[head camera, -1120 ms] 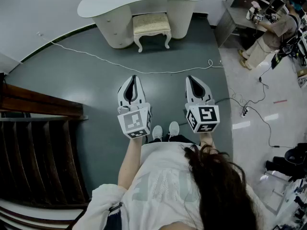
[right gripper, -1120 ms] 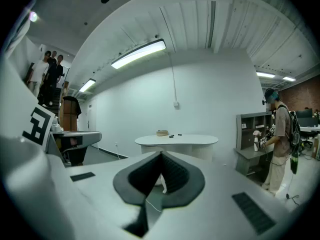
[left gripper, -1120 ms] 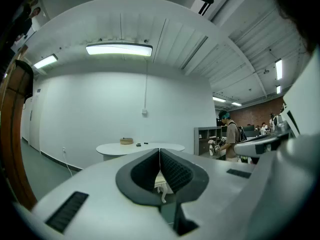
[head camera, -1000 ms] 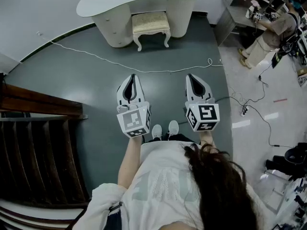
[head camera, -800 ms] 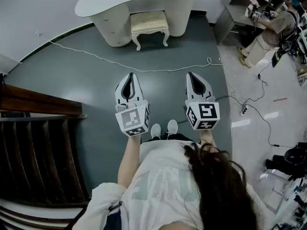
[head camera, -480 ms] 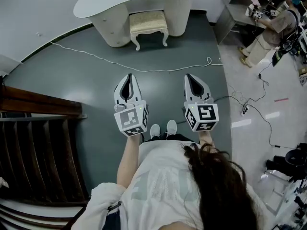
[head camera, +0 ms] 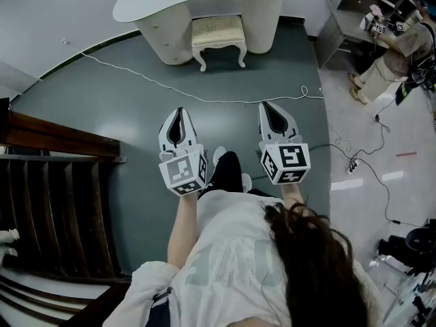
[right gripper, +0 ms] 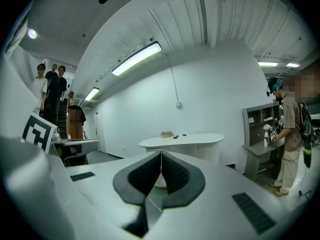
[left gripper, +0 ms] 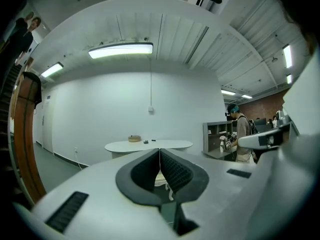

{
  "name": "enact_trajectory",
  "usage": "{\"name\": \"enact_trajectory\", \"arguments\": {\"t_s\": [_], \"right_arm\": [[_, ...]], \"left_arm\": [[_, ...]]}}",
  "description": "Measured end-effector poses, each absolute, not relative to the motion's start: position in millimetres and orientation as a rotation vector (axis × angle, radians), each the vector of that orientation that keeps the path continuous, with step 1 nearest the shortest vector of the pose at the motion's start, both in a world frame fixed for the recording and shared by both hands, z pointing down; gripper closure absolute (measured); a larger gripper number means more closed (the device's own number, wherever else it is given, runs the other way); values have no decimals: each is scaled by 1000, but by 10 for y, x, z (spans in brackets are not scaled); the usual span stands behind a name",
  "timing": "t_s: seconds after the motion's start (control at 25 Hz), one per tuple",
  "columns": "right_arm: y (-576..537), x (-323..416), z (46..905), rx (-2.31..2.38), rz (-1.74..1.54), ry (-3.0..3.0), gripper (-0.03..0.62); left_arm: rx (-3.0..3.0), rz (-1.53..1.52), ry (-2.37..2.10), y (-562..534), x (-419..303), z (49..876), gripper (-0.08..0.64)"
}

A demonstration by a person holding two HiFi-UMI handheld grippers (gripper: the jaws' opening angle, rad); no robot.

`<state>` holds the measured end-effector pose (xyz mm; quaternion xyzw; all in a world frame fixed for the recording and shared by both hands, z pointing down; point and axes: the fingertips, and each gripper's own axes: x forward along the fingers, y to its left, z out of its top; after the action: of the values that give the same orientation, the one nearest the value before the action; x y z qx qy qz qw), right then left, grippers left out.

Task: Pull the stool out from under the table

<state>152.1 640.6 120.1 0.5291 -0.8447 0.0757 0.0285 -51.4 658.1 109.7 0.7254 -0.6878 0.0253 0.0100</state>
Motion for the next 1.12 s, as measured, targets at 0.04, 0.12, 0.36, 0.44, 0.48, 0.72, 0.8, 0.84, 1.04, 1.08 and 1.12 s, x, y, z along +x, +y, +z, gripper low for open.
{"name": "enact_trajectory", "arguments": {"t_s": [0.04, 0.12, 0.36, 0.44, 0.48, 0.72, 0.8, 0.84, 1.04, 1.08, 1.12], "right_arm": [[6367, 1543, 1199, 1630, 238, -2612, 561], [6277, 1589, 1209, 1635, 254, -2623, 561], [5870, 1617, 1202, 1645, 250, -2624, 561], [5696, 1652, 1173, 1661, 238, -2621, 561], [5600, 1679, 1164, 1675, 235, -2616, 561], [4958, 1856, 1171, 1759, 254, -2581, 561], [4717, 1903, 1181, 1774, 271, -2562, 561], [4586, 1908, 1180, 1782, 276, -2550, 561], [3749, 1770, 1101, 1787, 221, -2478, 561], [3568, 1761, 1076, 1794, 211, -2456, 561], [3392, 1748, 1049, 1801, 204, -2438, 561]], "left_arm": [[2261, 76, -2158, 6558, -505, 1071, 532], [2264, 61, -2182, 6497, -486, 1008, 532], [2261, 14, -2207, 6100, -530, 939, 532], [2272, 7, -2201, 5896, -513, 920, 532], [2283, 2, -2193, 5779, -494, 907, 532], [2344, -31, -2152, 4980, -391, 833, 532], [2350, -35, -2127, 4667, -360, 851, 532], [2355, -35, -2114, 4505, -358, 847, 532], [2362, 7, -2082, 3690, -579, 757, 532], [2358, 15, -2081, 3529, -647, 737, 532], [2353, 18, -2083, 3369, -721, 715, 532]]}}
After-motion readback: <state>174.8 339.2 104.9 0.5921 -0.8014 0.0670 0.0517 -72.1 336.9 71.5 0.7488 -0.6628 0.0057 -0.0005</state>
